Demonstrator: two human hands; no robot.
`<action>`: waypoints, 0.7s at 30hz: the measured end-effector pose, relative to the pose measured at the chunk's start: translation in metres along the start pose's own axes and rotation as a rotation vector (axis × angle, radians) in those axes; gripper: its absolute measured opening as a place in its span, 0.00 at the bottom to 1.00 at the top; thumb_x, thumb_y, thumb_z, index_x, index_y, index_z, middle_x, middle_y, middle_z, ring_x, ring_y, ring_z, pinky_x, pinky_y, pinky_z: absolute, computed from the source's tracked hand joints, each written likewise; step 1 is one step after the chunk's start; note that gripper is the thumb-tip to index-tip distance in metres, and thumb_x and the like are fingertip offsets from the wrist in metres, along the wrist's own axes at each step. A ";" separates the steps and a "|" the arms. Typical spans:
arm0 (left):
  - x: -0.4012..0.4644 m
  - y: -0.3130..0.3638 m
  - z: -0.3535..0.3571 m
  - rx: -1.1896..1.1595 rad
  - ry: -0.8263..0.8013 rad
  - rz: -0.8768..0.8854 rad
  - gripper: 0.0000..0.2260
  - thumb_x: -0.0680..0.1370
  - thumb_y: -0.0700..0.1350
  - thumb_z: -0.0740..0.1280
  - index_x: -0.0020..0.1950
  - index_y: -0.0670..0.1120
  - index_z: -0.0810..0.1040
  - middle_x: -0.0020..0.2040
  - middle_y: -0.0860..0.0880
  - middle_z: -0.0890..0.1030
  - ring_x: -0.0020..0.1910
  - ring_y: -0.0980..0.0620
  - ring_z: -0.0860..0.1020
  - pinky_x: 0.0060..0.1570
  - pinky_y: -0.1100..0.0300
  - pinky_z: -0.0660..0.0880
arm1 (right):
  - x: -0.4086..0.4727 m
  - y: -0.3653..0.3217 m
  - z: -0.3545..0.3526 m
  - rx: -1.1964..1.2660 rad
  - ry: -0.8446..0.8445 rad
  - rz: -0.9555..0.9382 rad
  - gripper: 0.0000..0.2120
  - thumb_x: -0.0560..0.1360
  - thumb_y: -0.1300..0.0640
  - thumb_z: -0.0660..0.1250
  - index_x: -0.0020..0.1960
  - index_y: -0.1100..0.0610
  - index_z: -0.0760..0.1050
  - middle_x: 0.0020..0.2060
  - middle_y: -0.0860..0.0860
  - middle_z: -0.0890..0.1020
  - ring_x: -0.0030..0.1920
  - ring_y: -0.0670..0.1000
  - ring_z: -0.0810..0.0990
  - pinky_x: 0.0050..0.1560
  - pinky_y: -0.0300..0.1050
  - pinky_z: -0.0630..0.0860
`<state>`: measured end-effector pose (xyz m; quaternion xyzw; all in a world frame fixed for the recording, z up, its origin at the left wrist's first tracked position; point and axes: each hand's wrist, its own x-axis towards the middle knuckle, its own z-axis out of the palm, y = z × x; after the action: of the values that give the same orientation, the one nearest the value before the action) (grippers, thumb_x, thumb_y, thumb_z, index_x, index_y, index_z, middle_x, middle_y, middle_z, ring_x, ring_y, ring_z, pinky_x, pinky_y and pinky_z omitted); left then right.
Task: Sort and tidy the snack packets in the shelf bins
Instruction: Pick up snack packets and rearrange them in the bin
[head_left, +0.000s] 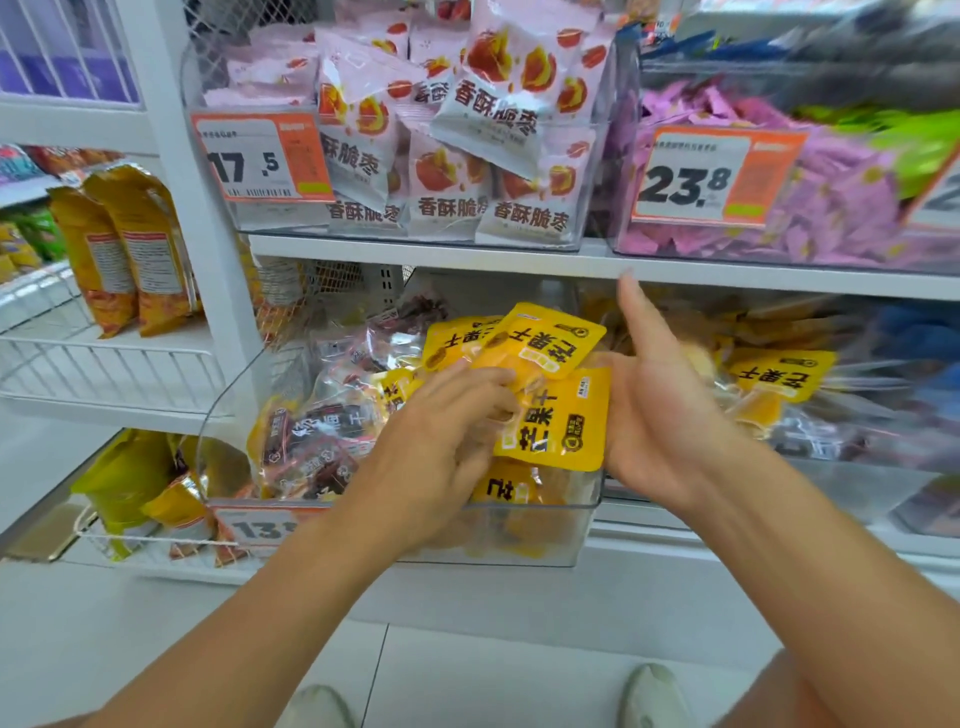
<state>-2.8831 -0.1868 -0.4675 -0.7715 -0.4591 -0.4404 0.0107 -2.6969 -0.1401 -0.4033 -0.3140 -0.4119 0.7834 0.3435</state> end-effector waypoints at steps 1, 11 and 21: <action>0.000 0.001 0.001 0.008 0.000 0.003 0.15 0.72 0.41 0.60 0.55 0.48 0.78 0.63 0.56 0.76 0.68 0.62 0.68 0.74 0.66 0.58 | 0.002 0.003 0.006 -0.013 0.007 -0.013 0.29 0.77 0.39 0.63 0.65 0.62 0.78 0.58 0.63 0.82 0.57 0.61 0.83 0.59 0.62 0.78; 0.003 0.009 -0.011 -0.022 -0.026 -0.053 0.23 0.72 0.57 0.72 0.66 0.52 0.76 0.72 0.58 0.72 0.72 0.64 0.67 0.70 0.60 0.68 | 0.023 0.010 0.007 -0.134 0.398 -0.173 0.14 0.70 0.69 0.74 0.56 0.63 0.80 0.45 0.61 0.86 0.42 0.61 0.86 0.40 0.60 0.84; 0.024 -0.003 -0.016 -0.109 -0.026 -0.740 0.24 0.80 0.56 0.66 0.75 0.55 0.67 0.61 0.55 0.79 0.49 0.55 0.81 0.51 0.54 0.79 | 0.011 0.002 -0.028 -0.145 0.352 -0.127 0.18 0.72 0.65 0.74 0.61 0.61 0.78 0.47 0.60 0.86 0.42 0.58 0.87 0.35 0.54 0.83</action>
<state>-2.8914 -0.1748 -0.4424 -0.5582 -0.6829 -0.4285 -0.1960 -2.6820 -0.1202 -0.4198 -0.4433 -0.4200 0.6615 0.4354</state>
